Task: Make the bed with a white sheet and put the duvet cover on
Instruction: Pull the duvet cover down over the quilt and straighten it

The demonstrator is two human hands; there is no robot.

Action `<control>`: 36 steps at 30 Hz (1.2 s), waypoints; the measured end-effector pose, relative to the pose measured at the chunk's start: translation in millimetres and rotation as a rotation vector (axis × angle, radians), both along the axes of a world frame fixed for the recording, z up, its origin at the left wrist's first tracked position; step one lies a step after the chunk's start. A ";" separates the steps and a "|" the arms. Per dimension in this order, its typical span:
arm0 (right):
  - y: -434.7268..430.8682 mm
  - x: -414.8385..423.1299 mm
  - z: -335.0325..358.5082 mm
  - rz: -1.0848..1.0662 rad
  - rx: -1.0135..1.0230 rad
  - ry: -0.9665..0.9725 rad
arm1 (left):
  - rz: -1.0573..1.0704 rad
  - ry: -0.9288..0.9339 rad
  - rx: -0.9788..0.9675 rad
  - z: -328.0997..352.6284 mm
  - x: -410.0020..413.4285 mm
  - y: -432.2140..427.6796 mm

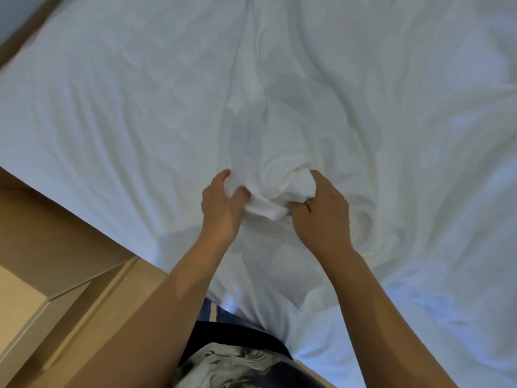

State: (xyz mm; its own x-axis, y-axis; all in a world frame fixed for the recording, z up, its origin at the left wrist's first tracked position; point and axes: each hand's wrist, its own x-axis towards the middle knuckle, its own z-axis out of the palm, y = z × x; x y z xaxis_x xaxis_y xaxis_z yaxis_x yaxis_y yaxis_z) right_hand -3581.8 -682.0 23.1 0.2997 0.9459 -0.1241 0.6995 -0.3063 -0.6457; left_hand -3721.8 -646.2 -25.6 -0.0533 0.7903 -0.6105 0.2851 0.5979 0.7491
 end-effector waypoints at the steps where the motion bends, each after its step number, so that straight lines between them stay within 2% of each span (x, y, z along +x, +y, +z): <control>1: -2.3 -2.2 -0.7 -0.017 -0.008 0.028 | 0.004 0.030 -0.115 -4.3 -2.8 -5.5; 2: -4.2 -3.5 -0.9 -0.049 -0.005 0.057 | 0.051 -0.019 -0.277 -3.7 -6.0 -9.2; 4: -4.9 -3.7 -1.1 -0.091 -0.002 0.104 | 0.123 -0.296 -0.556 -2.8 -10.0 -11.9; 5: -3.6 -4.1 -0.4 -0.089 -0.014 0.126 | 0.125 -0.407 -0.567 -1.6 -10.0 -11.3; 6: -2.4 -5.8 2.0 -0.079 -0.025 0.145 | 0.120 -0.435 -0.497 1.4 -8.2 -9.2; 10: -0.2 -11.2 27.2 -0.099 0.037 0.060 | 0.089 -0.299 -0.120 39.9 -3.9 7.1; 14: -13.0 0.8 70.2 -0.136 0.179 0.072 | 0.136 -0.373 0.145 97.6 -22.3 30.6; 17: -26.0 -3.4 105.4 -0.104 0.158 0.241 | 0.291 -0.434 0.207 138.3 -39.1 55.8; 19: -28.8 -14.2 123.1 -0.117 0.187 0.314 | 0.220 -0.483 0.263 159.8 -40.7 64.2; 21: -21.5 -24.5 141.5 -0.153 0.276 0.378 | 0.057 -0.437 0.335 176.5 -37.3 63.6; 24: 3.7 -32.6 165.8 -0.061 0.325 0.481 | -0.067 -0.408 0.342 192.6 -34.8 65.0; 26: 19.6 -37.4 172.6 0.066 0.223 0.429 | -0.139 -0.375 0.344 201.2 -36.5 70.5; 29: 33.3 -35.7 173.1 0.120 0.005 0.368 | -0.219 -0.416 0.334 213.5 -38.3 78.5; 32: 38.6 -31.6 167.4 0.162 -0.119 0.283 | -0.141 -0.532 0.260 213.8 -37.2 84.3; 36: 45.0 -39.2 157.0 0.045 0.013 0.107 | 0.072 -0.596 0.127 203.8 -31.2 89.9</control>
